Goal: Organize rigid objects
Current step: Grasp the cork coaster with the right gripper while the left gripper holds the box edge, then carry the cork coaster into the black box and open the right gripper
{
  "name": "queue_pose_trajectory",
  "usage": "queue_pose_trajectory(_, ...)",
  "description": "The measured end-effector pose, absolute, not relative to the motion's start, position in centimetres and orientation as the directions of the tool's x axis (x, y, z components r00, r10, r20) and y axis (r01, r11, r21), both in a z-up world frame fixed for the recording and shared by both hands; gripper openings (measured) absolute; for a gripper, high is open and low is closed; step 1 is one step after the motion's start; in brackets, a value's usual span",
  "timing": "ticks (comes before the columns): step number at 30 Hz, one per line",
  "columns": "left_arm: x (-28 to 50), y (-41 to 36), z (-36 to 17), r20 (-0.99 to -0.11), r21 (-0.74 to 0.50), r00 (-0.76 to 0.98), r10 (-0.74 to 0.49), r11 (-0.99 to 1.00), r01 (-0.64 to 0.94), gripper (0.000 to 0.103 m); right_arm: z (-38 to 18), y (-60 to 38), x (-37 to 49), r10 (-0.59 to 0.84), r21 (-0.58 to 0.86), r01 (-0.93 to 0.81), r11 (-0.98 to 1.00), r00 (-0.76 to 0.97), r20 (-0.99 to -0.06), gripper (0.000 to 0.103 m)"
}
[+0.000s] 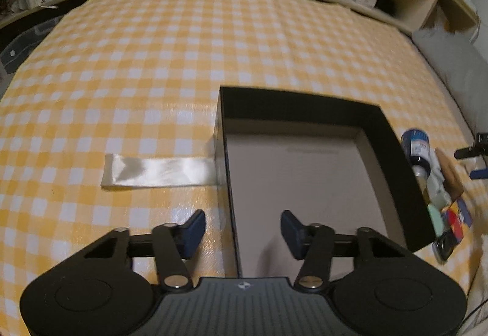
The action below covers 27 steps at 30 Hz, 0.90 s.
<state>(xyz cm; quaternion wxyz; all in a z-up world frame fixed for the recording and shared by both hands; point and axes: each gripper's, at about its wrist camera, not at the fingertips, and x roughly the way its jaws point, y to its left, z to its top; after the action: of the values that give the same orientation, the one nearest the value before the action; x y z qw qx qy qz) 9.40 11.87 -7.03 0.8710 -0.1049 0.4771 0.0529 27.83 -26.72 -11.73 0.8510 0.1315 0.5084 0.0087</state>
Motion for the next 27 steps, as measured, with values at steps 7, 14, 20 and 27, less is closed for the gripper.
queue_pose_trajectory(7, 9.9, 12.9, -7.9, -0.864, -0.093, 0.504, -0.006, 0.985, -0.148, 0.015, -14.0, -26.3, 28.9, 0.248, 0.327, 0.136, 0.935, 0.408, -0.879, 0.095)
queue_pose_trajectory(14, 9.7, 14.8, -7.8, -0.859, -0.075, 0.513, -0.001, 0.990, -0.123, 0.011, -15.2, -25.7, 30.4, 0.228, 0.316, 0.181, 0.931, 0.389, -0.893, 0.098)
queue_pose_trajectory(20, 9.3, 15.4, -7.4, -0.859, -0.059, 0.512, 0.010, 0.991, -0.119, 0.010, -15.8, -24.2, 31.2, 0.191, 0.269, 0.162, 0.949, 0.381, -0.905, 0.099)
queue_pose_trajectory(27, 9.7, 13.7, -7.5, -0.858, -0.075, 0.514, 0.000, 0.989, -0.126, 0.011, -15.0, -23.7, 30.9, 0.143, 0.210, 0.140, 0.968, 0.378, -0.914, 0.098)
